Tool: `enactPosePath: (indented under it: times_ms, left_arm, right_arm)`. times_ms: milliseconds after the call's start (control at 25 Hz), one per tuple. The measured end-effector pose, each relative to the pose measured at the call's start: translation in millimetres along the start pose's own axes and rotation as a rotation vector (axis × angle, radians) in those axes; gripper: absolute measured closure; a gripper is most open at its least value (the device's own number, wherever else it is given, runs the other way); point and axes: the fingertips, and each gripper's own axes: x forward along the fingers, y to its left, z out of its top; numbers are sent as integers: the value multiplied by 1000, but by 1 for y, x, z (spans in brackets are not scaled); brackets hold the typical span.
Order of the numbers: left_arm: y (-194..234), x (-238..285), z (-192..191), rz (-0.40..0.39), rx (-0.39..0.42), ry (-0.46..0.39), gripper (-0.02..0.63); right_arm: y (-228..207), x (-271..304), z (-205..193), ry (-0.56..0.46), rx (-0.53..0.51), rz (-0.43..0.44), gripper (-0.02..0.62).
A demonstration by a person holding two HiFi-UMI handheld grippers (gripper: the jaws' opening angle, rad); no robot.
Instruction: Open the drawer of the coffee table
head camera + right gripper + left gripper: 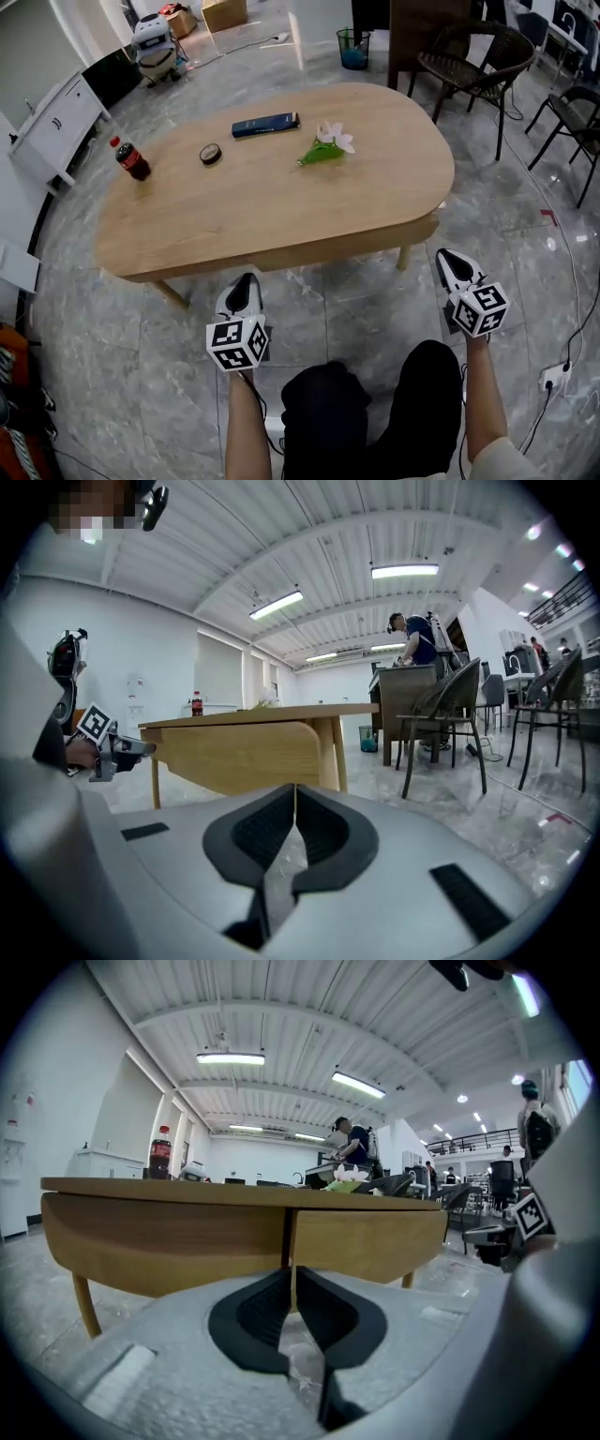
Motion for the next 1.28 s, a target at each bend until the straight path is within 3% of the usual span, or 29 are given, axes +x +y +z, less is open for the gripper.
enactPosePath:
  times_ms: [160, 240, 360, 600, 760, 960, 1160, 1280]
  left_arm:
    - [-4, 3, 11, -23, 9, -28, 582]
    - [-5, 4, 14, -41, 15, -37, 517]
    - [-5, 9, 19, -56, 21, -56, 475]
    - [-9, 18, 15, -118, 29, -36, 434]
    - [-10, 23, 17, -141, 8, -38, 396]
    - [-19, 26, 13, -190, 22, -30, 387]
    - [-21, 29, 16, -201, 34, -25, 387]
    - [-20, 32, 13, -192, 36, -8, 387]
  right_arm:
    - [3, 3, 15, -44, -27, 26, 577]
    - [8, 7, 21, -32, -60, 47, 539]
    - [9, 14, 33, -36, -97, 41, 532]
    - [11, 32, 28, -21, -14, 83, 414]
    - [12, 37, 31, -14, -41, 103, 371]
    - [-1, 36, 28, -6, -30, 82, 332]
    - [0, 44, 31, -5, -13, 139, 327]
    - [3, 50, 27, 25, -55, 166, 324]
